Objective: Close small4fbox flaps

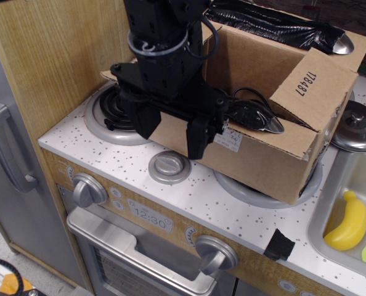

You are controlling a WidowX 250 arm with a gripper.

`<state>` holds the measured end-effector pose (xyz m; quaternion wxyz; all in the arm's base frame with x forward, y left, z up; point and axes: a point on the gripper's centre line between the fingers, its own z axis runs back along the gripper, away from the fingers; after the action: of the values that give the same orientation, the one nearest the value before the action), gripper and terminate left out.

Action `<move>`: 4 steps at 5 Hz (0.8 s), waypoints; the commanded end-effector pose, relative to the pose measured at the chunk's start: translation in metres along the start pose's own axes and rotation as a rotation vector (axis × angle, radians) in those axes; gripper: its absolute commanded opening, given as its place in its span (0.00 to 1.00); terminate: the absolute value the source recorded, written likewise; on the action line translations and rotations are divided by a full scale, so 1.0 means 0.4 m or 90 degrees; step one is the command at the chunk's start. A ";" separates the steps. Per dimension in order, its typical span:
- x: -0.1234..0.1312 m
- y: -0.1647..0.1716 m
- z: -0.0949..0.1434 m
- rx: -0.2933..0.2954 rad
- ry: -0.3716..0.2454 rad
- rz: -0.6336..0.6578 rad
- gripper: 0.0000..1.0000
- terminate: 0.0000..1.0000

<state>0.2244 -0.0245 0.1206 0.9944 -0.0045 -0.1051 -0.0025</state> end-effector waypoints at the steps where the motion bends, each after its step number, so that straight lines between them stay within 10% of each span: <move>1: 0.071 0.007 0.046 0.008 -0.024 -0.034 1.00 0.00; 4: 0.177 -0.020 0.138 0.054 -0.030 -0.072 1.00 0.00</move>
<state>0.2810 -0.0309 0.1776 0.9916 0.0439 -0.1074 -0.0564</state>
